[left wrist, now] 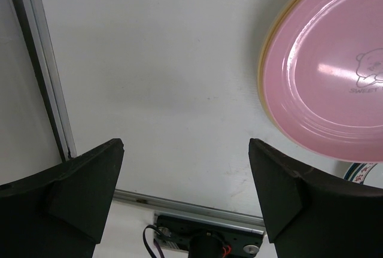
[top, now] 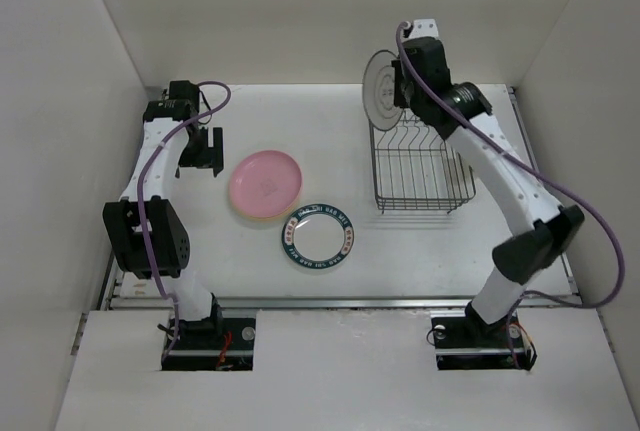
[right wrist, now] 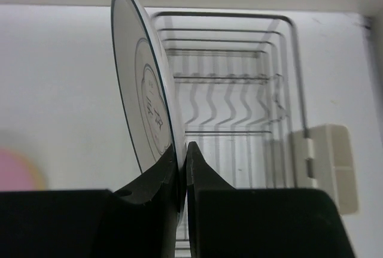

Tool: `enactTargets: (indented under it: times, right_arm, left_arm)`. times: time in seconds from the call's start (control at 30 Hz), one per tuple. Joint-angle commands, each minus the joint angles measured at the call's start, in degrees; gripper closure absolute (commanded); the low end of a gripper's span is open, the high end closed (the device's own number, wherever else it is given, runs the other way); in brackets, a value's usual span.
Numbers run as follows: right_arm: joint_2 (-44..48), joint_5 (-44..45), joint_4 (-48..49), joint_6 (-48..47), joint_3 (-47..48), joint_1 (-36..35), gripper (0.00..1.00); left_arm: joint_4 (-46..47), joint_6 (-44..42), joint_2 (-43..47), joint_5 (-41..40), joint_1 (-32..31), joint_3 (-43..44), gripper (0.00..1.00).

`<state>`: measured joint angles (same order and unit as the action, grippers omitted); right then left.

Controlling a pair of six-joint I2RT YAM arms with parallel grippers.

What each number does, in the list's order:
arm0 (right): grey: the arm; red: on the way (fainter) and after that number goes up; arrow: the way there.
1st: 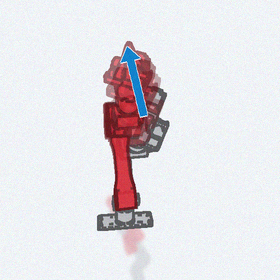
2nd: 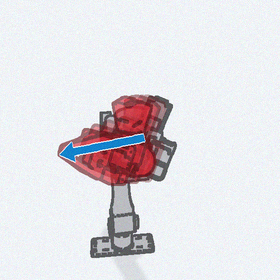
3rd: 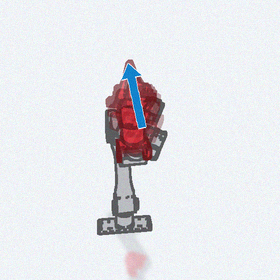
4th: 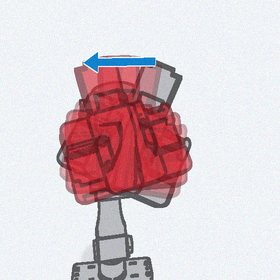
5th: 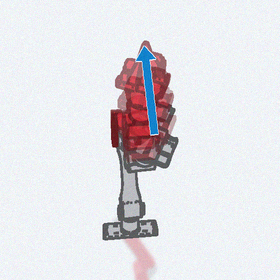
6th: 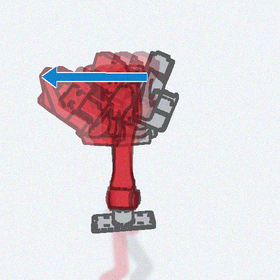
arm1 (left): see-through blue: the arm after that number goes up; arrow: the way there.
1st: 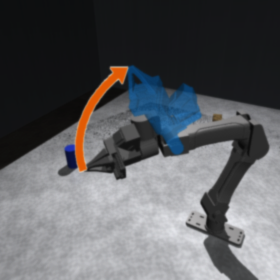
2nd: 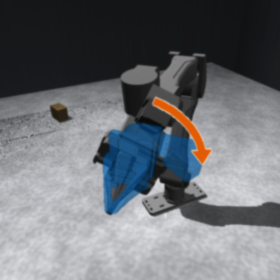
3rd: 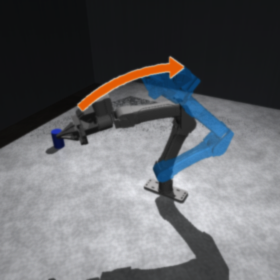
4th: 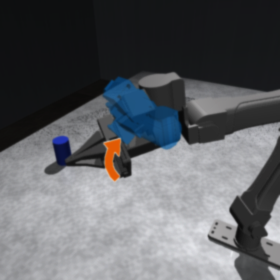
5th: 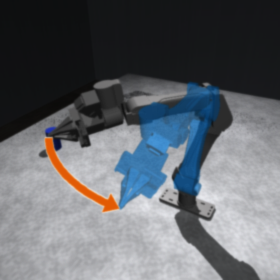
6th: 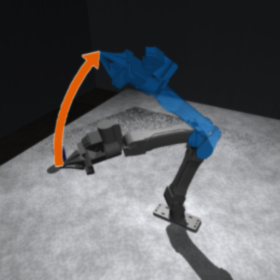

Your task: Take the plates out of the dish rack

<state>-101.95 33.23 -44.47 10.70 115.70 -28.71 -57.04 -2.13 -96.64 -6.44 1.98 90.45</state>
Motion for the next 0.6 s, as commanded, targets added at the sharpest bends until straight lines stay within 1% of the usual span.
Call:
enactTargets:
  times: [0.0,0.07,0.1,0.23,0.4,0.57]
  right_arm:
    - [6.1,-29.2,8.6,-1.8,-9.6,-2.3,1.00]
    - [6.8,-39.4,10.1,-2.5,-15.0,-3.5,1.00]
    - [6.8,-46.9,10.6,-3.2,-19.1,-4.8,1.00]
    - [6.2,-58.9,14.6,-3.8,-26.8,-6.7,1.00]
    - [4.1,-63.9,16.9,-4.4,-31.4,-7.3,1.00]
    - [0.8,-66.2,16.3,-4.9,-32.8,-7.9,1.00]
  left_arm:
    - [-1.3,-0.4,-0.1,-1.1,0.4,1.4,0.16]
    - [-1.3,-0.4,-0.1,-1.1,0.4,1.9,0.16]
    - [-1.3,-0.4,-0.1,-1.1,0.4,1.9,0.16]
    - [-1.3,-0.4,-0.1,-1.6,0.4,1.9,0.16]
    - [-1.3,-0.4,-0.1,-1.6,0.4,1.9,0.16]
    - [-1.3,-0.4,-0.1,-1.6,0.4,1.9,0.16]
